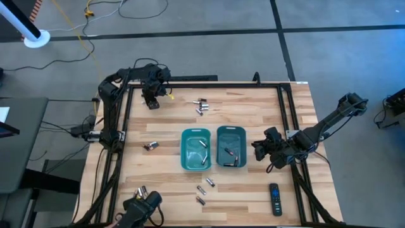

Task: Sort batteries
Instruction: Put the silver battery into the green bin

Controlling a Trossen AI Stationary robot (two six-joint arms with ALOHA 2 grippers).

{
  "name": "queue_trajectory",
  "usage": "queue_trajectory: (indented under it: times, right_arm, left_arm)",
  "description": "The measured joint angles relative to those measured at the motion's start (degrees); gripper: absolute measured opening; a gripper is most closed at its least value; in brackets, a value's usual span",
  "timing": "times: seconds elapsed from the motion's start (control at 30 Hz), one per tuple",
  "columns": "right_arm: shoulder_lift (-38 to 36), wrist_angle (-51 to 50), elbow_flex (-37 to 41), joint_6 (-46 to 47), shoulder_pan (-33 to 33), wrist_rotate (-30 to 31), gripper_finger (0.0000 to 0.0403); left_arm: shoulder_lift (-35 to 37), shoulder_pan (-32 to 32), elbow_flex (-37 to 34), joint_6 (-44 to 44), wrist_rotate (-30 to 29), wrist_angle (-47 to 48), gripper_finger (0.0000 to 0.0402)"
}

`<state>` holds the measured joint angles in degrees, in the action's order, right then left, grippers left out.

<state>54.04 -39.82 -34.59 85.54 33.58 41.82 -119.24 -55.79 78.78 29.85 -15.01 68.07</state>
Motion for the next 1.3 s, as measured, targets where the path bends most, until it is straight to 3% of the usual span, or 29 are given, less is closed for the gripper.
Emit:
queue_trajectory:
  times: [0.4,0.7,1.03,1.3]
  right_arm:
    - [0.00,0.01,0.00,0.00,0.00,0.00,0.0103]
    - [0.00,0.00,0.00,0.00,0.00,0.00,0.0103]
    - [0.00,0.06,0.00,0.00,0.00,0.00,0.0103]
    - [0.00,0.06,0.00,0.02,0.00,-0.02,0.0103]
  left_arm:
    - [-0.53,0.31,-0.09,-3.96,1.03,1.49,0.0039]
    - [4.35,2.43,-0.57,-6.57,4.82,1.34,0.0038]
    - [18.31,7.45,-0.42,-11.96,10.50,1.64,0.0038]
    - [30.77,16.33,-0.39,-19.21,11.79,0.34,0.0038]
